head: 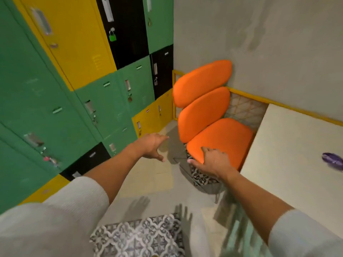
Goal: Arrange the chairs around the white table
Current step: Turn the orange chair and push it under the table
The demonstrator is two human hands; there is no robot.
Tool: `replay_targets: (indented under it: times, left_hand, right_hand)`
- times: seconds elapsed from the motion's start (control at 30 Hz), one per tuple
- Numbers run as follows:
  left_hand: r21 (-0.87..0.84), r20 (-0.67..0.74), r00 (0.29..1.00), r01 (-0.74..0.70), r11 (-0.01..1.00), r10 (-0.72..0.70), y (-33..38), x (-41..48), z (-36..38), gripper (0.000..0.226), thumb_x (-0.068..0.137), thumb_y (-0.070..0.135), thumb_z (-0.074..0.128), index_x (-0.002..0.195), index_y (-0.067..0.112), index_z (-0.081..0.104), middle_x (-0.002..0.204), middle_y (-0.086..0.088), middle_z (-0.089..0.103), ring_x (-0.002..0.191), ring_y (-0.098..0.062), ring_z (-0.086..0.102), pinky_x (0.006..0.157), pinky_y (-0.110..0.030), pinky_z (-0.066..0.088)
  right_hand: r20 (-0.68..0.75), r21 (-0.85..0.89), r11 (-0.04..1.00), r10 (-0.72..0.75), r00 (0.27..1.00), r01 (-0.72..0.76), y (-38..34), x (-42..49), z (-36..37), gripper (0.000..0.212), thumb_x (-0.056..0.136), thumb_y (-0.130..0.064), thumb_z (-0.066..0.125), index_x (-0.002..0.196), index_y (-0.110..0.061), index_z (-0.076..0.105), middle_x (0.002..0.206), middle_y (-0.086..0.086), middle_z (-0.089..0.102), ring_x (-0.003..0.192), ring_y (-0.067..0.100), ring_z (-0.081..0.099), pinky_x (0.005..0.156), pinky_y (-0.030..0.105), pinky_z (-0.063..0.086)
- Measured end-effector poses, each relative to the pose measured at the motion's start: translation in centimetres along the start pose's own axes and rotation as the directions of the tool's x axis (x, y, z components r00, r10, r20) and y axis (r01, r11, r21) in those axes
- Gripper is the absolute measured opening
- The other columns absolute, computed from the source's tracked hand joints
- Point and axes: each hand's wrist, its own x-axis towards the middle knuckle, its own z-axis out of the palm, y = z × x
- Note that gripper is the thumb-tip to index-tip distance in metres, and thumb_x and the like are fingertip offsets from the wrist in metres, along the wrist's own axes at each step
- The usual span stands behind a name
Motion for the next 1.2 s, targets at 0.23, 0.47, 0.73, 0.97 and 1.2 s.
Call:
replay_targets:
  times: [0.23,0.47,0.73,0.97,1.2]
  left_hand:
    - [0.142,-0.014,0.995,-0.094,0.985,0.097,-14.3,10.0,-7.9,0.12,0.079,0.08,0.075,0.172,0.028,0.019,0.175,-0.005,0.032,0.161,-0.029,0.029,0.126,-0.054,0.031]
    - [0.237,-0.017,0.977,-0.202,0.95,0.211,-20.1,23.8,-13.2,0.142,0.061,0.102,0.062,0.172,0.035,0.004,0.181,0.0,0.003,0.167,-0.027,0.005,0.132,-0.063,0.009]
    - [0.469,0.005,0.938,-0.308,0.828,0.347,-25.6,44.2,-24.2,0.136,0.071,0.075,0.084,0.172,0.03,0.005,0.181,-0.003,0.004,0.167,-0.026,0.005,0.132,-0.058,0.012]
    - [0.546,0.057,0.796,-0.53,0.649,0.602,-20.2,58.8,-32.5,0.125,0.075,0.06,0.088,0.172,0.029,0.016,0.18,-0.002,0.014,0.165,-0.024,0.016,0.129,-0.046,0.021]
    - [0.589,0.47,0.52,-0.786,0.185,0.713,-12.6,71.7,-33.1,0.121,0.071,0.057,0.09,0.169,0.042,0.021,0.18,0.011,0.008,0.167,-0.018,0.001,0.133,-0.045,0.009]
  right_hand:
    - [0.035,0.044,0.978,0.205,0.978,-0.206,-3.4,12.6,-6.4,0.124,0.078,-0.106,0.025,0.163,-0.016,0.034,0.163,0.011,0.048,0.147,0.042,0.043,0.112,0.067,0.041]
    - [0.055,0.183,0.938,0.29,0.955,-0.295,-3.0,28.6,-9.6,0.139,0.07,-0.111,0.022,0.172,-0.018,0.014,0.18,0.006,0.016,0.163,0.043,0.015,0.123,0.076,0.02]
    - [0.012,0.443,0.796,0.455,0.89,-0.413,-1.6,47.7,-10.1,0.137,0.071,-0.109,0.029,0.17,-0.016,0.017,0.178,0.01,0.022,0.159,0.043,0.03,0.12,0.07,0.035]
    - [-0.005,0.368,0.77,0.562,0.827,-0.521,1.0,52.9,-13.6,0.119,0.082,-0.101,0.028,0.169,-0.02,0.022,0.177,0.009,0.025,0.155,0.042,0.037,0.12,0.066,0.035]
    - [0.232,0.469,0.499,0.727,0.646,-0.729,4.9,52.3,-14.2,0.122,0.084,-0.101,0.033,0.171,-0.018,0.016,0.179,0.01,0.018,0.162,0.043,0.023,0.127,0.07,0.019]
